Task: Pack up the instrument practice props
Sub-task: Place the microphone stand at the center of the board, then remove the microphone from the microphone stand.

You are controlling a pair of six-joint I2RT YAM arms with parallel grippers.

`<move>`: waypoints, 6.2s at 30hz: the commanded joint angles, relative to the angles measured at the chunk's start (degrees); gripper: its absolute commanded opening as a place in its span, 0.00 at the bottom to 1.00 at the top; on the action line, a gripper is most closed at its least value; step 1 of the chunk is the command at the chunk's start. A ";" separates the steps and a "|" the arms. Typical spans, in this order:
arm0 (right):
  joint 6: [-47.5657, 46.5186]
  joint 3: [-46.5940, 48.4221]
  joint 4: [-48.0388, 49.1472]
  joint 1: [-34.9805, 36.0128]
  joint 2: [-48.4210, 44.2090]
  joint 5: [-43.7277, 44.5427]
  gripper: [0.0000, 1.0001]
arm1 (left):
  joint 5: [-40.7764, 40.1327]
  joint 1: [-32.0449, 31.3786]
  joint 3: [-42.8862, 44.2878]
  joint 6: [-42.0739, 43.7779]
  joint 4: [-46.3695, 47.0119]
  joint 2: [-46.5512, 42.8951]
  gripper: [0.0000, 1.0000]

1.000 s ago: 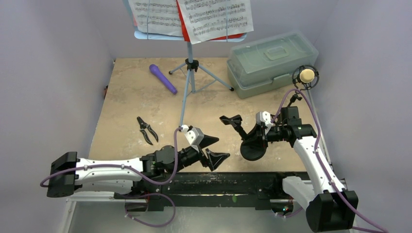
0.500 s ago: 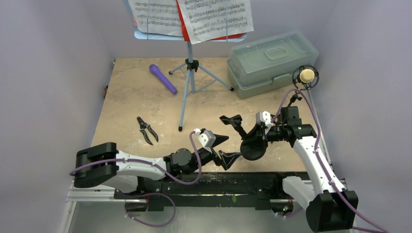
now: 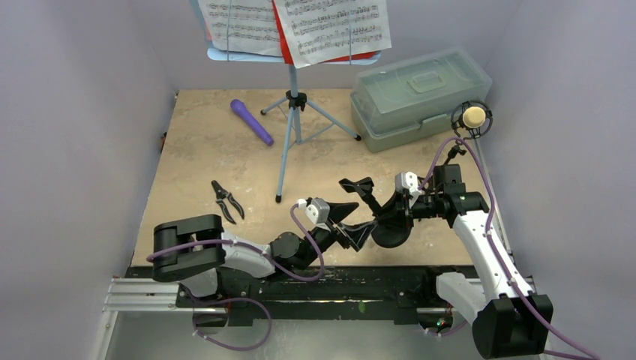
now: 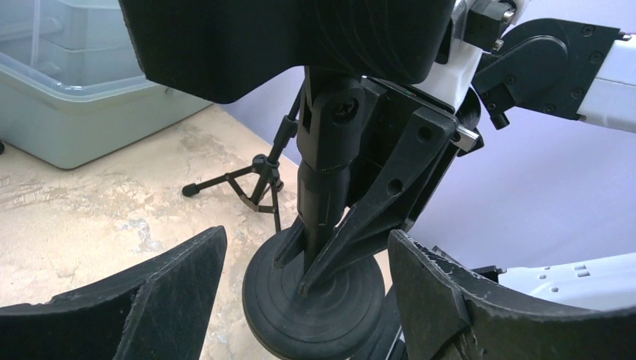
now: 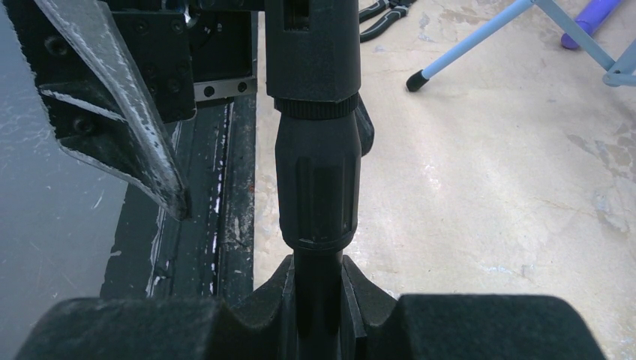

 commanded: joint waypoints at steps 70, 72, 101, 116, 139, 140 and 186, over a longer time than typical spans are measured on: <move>-3.04 1.82 -0.53 0.13 -1.96 -3.18 0.99 | -19.34 16.34 5.15 9.40 -52.61 -35.42 0.00; -3.10 1.82 -0.55 0.04 -1.96 -3.18 0.99 | -20.25 17.49 5.15 9.90 -53.67 -36.32 0.00; -3.41 1.82 -0.70 0.07 -2.66 -2.75 0.99 | -14.45 51.12 8.16 8.56 -47.96 -24.21 0.00; -3.98 1.82 -0.83 0.08 -2.59 -2.26 0.99 | -4.65 72.84 21.11 8.19 -33.36 4.91 0.00; -3.46 1.51 0.48 0.08 -1.16 -0.29 0.99 | -0.70 75.98 36.40 3.65 -49.48 15.68 1.00; -3.39 1.47 0.52 0.08 -1.23 -0.21 0.99 | -0.50 76.02 35.41 2.61 -51.80 14.36 1.00; -0.78 25.65 -22.33 -6.95 -7.48 15.35 0.99 | 16.33 69.53 12.45 -1.64 -82.47 -37.81 1.00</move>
